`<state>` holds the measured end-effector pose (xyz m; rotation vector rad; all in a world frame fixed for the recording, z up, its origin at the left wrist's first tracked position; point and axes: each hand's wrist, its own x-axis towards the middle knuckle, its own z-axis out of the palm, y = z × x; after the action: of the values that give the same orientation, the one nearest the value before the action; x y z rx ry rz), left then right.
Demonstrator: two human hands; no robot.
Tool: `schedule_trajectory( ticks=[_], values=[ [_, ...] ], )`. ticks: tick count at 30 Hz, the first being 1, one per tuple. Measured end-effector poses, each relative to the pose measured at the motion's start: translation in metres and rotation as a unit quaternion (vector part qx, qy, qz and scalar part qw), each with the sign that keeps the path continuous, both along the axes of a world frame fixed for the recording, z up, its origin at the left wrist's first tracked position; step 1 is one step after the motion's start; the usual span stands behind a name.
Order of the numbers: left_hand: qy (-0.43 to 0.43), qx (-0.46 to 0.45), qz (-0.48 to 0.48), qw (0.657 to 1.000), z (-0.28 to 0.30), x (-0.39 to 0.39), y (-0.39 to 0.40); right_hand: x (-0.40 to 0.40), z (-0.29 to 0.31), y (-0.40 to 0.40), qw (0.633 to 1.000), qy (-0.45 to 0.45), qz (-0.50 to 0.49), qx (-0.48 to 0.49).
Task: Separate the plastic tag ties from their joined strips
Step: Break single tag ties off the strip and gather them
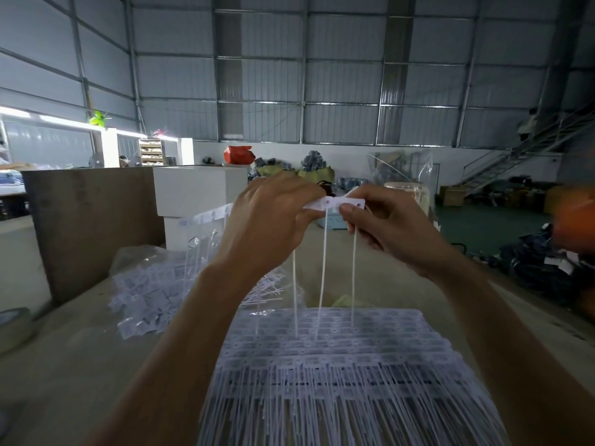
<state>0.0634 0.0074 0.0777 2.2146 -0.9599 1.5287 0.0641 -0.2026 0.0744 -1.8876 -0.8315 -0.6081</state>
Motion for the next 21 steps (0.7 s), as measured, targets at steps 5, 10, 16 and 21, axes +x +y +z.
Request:
schedule_trajectory(
  ticks=[5, 10, 16, 21],
  values=[
    [0.023, -0.003, 0.012, 1.0, 0.0015, -0.0017, 0.0017, -0.0003, 0.0044, 0.0036, 0.983, -0.114, -0.113, -0.092],
    [0.031, -0.024, 0.003, 0.999, 0.0018, -0.0029, 0.0001, -0.0031, 0.0057, 0.0062, 0.977, -0.13, -0.136, -0.096],
    [0.044, -0.038, 0.0, 0.998, 0.0021, -0.0009, -0.0007, -0.0075, 0.0078, 0.0092, 0.974, -0.139, -0.148, -0.103],
    [0.041, -0.042, -0.004, 0.998, 0.0042, -0.0017, 0.0007, -0.0087, 0.0099, 0.0098, 0.972, -0.14, -0.159, -0.102]
  ],
)
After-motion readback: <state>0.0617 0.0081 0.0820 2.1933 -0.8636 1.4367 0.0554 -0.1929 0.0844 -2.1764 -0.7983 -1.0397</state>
